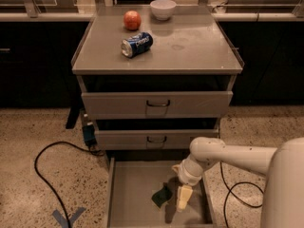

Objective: Pick sponge from bottom drawer and place on counter

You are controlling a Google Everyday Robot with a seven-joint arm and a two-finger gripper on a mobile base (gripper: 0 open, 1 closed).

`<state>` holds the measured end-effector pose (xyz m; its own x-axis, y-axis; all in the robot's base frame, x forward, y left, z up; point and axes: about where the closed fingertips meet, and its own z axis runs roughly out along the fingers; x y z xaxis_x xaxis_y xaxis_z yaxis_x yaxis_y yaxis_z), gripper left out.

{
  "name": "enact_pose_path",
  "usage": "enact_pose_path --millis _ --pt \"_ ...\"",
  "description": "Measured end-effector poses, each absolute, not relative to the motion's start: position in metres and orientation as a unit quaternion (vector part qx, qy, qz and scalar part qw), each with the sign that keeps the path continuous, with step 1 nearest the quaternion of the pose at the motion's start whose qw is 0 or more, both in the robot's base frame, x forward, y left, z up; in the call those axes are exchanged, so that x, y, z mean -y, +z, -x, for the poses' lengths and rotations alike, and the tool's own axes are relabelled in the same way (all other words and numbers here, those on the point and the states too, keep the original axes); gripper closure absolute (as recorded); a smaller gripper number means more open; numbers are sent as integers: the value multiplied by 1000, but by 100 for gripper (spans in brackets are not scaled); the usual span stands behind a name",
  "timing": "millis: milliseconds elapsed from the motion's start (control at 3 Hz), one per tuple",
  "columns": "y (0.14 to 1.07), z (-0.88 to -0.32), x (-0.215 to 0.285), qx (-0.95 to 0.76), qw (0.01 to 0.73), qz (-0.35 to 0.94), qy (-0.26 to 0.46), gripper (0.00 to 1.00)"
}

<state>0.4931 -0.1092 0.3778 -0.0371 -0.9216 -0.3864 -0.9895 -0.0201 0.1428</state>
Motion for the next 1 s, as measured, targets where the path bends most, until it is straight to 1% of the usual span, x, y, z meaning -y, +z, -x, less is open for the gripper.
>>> enact_pose_path --millis 333,667,1000 --pt "327 -488 94 -700 99 684 182 0" --pt "290 -500 85 -715 112 674 148 0" --pt "256 -519 80 -736 124 650 145 0"
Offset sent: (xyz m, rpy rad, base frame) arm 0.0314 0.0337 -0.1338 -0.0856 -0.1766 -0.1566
